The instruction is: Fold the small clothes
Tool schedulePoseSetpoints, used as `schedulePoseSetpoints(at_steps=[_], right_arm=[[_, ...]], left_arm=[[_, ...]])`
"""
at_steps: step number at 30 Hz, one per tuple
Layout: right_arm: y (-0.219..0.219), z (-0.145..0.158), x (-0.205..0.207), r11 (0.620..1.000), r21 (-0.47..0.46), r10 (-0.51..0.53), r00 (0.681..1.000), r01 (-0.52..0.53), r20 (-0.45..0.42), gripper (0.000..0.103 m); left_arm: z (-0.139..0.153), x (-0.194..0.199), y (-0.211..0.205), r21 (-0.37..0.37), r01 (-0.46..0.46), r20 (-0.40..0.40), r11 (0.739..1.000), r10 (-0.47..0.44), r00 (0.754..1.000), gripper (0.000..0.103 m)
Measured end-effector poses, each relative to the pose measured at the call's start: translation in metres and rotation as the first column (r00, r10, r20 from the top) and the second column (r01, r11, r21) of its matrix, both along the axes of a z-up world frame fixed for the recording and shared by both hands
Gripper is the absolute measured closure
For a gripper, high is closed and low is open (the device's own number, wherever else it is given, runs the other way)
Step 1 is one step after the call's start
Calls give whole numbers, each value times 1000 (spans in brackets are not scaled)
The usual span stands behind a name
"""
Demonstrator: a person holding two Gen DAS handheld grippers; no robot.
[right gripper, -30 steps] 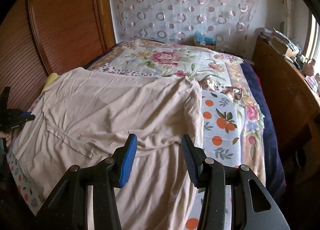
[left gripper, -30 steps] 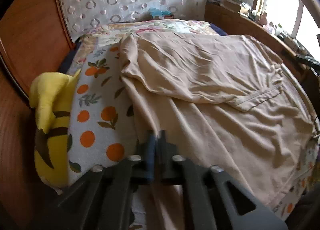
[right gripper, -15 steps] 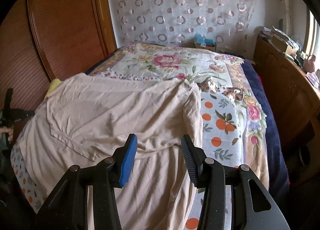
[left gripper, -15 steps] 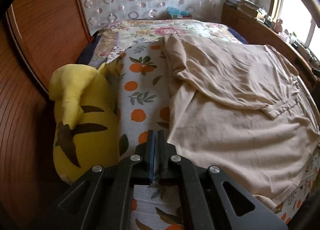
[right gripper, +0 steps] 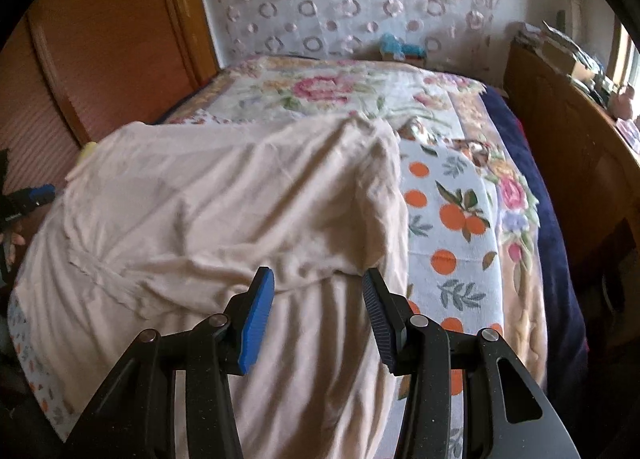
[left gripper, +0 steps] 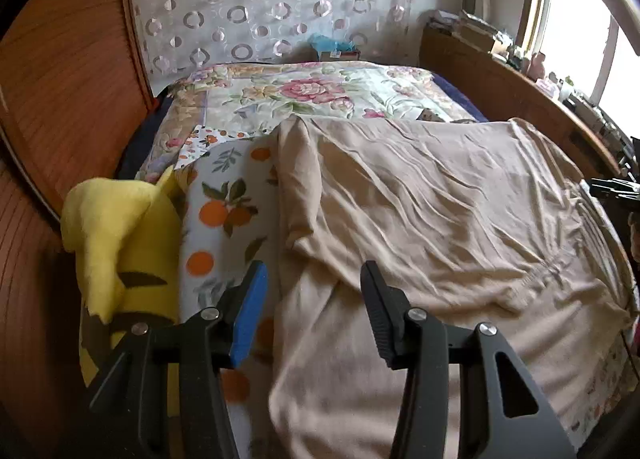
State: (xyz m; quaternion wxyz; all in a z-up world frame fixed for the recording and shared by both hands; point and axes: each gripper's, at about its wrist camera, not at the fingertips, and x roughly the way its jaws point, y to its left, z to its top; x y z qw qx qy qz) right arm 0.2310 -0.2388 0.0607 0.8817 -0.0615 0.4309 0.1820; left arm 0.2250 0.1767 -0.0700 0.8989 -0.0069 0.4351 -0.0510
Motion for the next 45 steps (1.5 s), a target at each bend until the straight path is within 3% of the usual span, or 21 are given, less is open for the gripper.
schedulePoseSetpoints(at_steps=[8,18,19,20,22,25,29,36,41,45], right_arm=[[3,-21,26,999,28,-19,999,20,-45,55],[13,-29,44,1000,10,-28,999,28,-15,56],[14,-29,43,1000,3,-27,1000,27,-10,57],[16,-29,42,1000,-6,-23,1000,23,-4,61],[19,-29,42,999,-34,-16,1000,16,5,73],[23,-26,41,998,-63,-13,1000,14,24,83],[24,-18,37,997,-74,14,998,-10,56,94],[21,-11,34,998,-62,28,994,-22,102,96],[20,-5,34,998,-39,45,991,-40,124,98],[14,2,24,999,-21,36,988,-33,151,99]], left_arm=[[-11,26,-1,22,-33,-23,999,34,999,54],[-17,35,-2,40,-35,-15,999,36,999,54],[-17,35,-2,41,-37,-12,999,37,999,58],[-17,35,-3,44,-35,-12,998,35,999,70],[-18,37,-3,43,-32,-17,999,33,999,78],[-18,41,-5,54,-26,-16,998,27,999,80],[-15,44,-8,75,-19,-3,997,19,1000,95],[-1,52,0,60,-69,35,996,67,997,100],[10,49,1,21,-50,56,999,49,997,101],[20,34,-9,46,-26,65,999,23,998,101]])
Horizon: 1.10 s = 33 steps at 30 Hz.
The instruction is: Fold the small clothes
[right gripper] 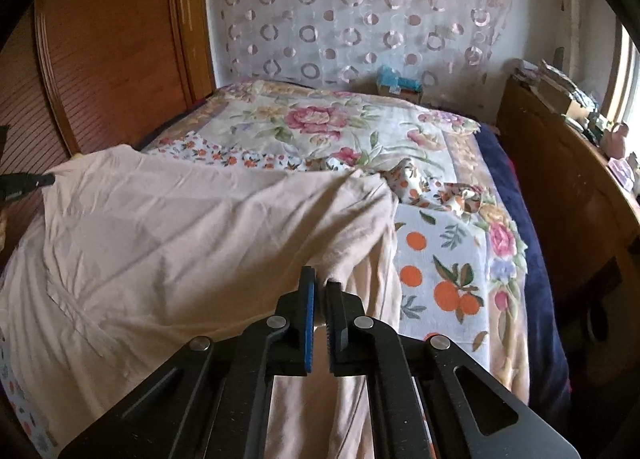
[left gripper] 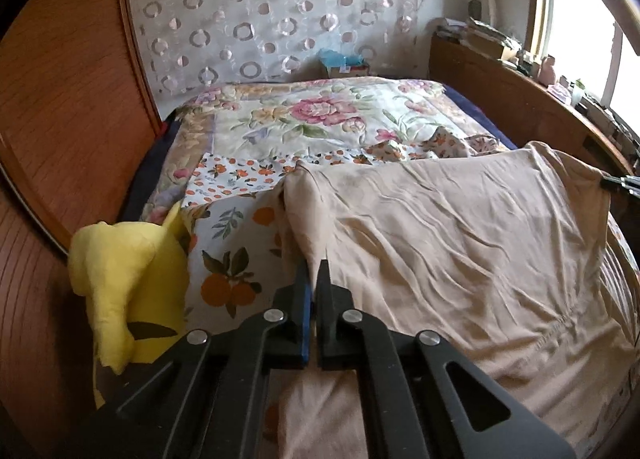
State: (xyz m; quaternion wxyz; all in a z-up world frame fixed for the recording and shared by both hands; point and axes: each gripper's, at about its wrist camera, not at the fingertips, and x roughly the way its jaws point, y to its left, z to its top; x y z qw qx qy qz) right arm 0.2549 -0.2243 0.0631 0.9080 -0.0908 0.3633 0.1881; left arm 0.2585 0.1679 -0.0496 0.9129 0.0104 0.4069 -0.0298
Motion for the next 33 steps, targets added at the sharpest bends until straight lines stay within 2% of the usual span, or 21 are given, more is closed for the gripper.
schedulePoseSetpoints(at_steps=[9,14,20,27,30,33], right_arm=[[-19,24,-46,998,52,21,997,-25,80,99],[-34,31,-80,998,59,31,992,-38,120,99],[-53,29,-120,998,57,33,990,-41,138,99],[-67,42,-164,996,64,46,987,-57,152,99],[-77,36,-173,996,74,37,990,-47,135,99],[-77,13,-171,998,58,34,996,-39,83,99]], left_arm=[[43,-54,1,-27,7,92,1000,-5,996,101],[56,-85,4,-30,-2,118,1000,5,993,101],[56,-120,4,-50,0,116,999,5,993,101],[67,-169,5,-69,1,136,998,8,991,101],[57,-178,10,-74,-22,116,997,30,993,101],[33,-180,9,-52,-31,67,998,35,997,101]])
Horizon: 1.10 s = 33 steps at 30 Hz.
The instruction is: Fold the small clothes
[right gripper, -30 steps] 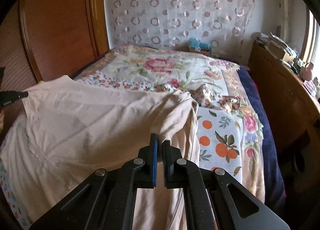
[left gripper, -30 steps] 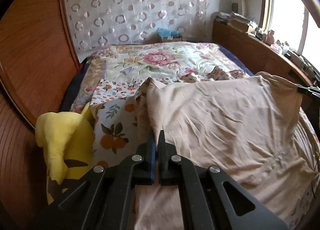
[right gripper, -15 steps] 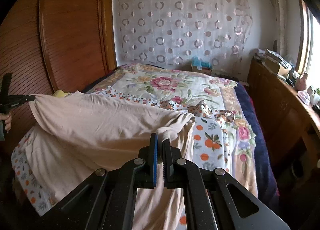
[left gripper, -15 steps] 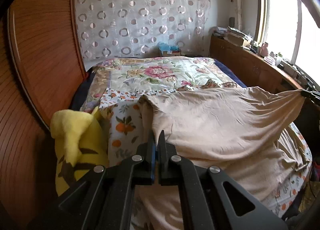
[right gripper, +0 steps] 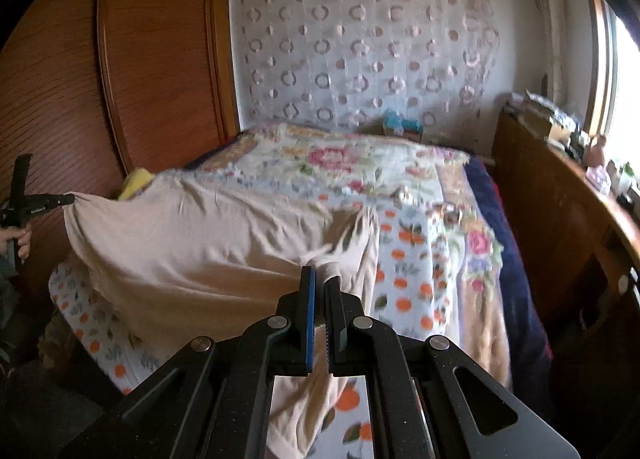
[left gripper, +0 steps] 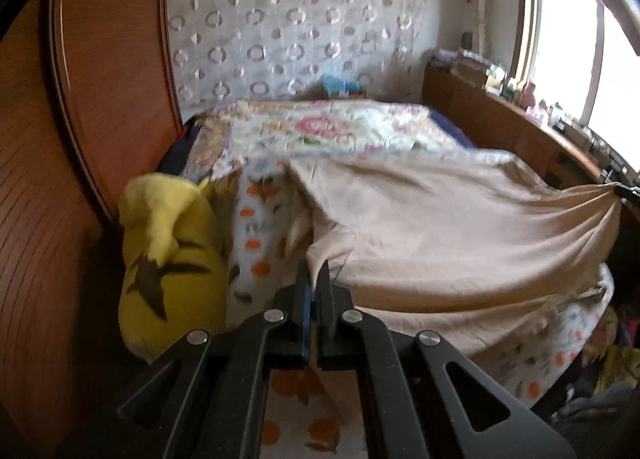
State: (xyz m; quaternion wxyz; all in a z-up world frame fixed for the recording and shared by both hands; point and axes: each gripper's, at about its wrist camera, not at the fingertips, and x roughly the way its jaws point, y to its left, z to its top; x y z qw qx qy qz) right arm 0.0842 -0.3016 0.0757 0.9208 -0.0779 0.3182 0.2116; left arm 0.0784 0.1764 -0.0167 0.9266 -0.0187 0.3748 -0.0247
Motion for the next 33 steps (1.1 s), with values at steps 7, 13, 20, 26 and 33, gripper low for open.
schedulePoseSetpoints(at_steps=[7,13,20,26,33], right_arm=[[3,-58,21,999,-34,-31,993,27,-112,99],[10,-64,36,997,-48,-72,993,67,-95,99],[10,-58,19,995,-55,-82,995,79,-48,87],[14,-64,10,997,-37,-71,997,70,-41,46],[36,-91,15,999,-38,-31,996,28,-80,46]], left_arm=[[-41,-1,-1,-1,-29,-78,1000,28,997,101],[-44,-6,-11,-4,-10,-71,1000,9,997,101],[-42,-10,-15,3,-28,-38,1000,28,999,59],[-50,-8,-23,7,-38,-57,999,38,998,49],[-62,-4,-26,32,-76,-84,997,79,993,48]])
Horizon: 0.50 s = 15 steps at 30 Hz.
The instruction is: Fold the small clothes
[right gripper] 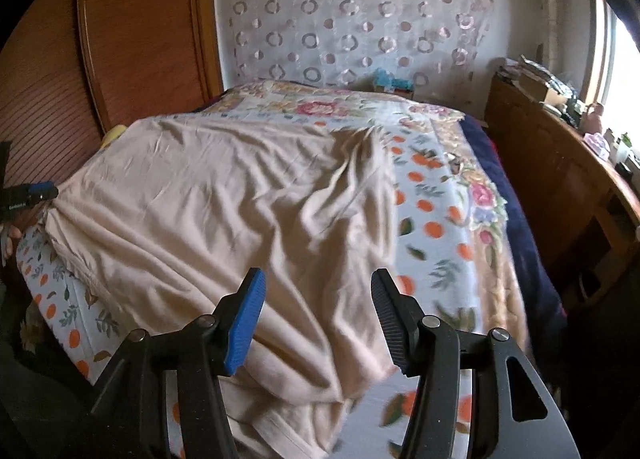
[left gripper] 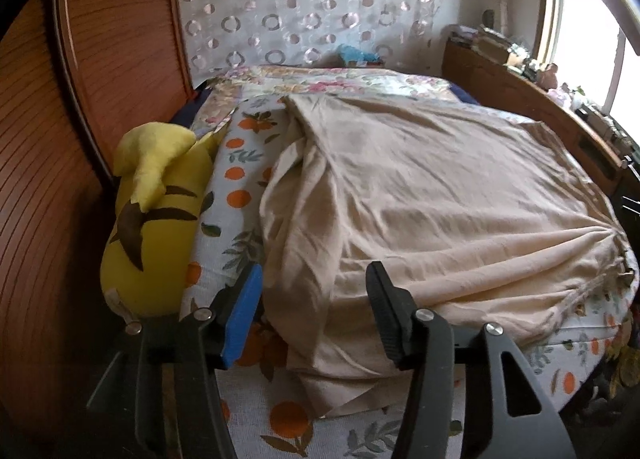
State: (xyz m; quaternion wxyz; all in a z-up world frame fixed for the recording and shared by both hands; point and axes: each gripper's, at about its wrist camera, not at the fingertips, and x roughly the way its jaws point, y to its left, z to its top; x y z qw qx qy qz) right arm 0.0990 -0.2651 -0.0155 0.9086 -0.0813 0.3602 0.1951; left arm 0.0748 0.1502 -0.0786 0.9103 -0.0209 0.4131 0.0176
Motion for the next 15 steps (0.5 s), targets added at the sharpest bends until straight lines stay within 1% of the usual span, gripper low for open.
schedulePoseSetpoints(at_steps=[2,8,11,13,15], right_arm=[[8,-9,5,1000,18,17,1000,-17,-18,46],[27,-32,25,1000,3,27,999,-27,-43,46],[32,-33,31,1000,-1,31,999,-31,-43,46],[31,-36,32,999,-3,32,997,-32,-65,46],[33,-37,33,999,-10,34,997,-34,-67,46]], left_arm=[[-4,1,0,3,-5,-8,1000,5,1000,48],[-16,1,3,-9,-11,-34,1000,10,999,48],[-21,0,4,-19,-13,-39,1000,13,999,48],[-21,-1,5,-25,-17,-33,1000,16,999,47],[-21,-2,5,-23,-18,-29,1000,17,999,47]])
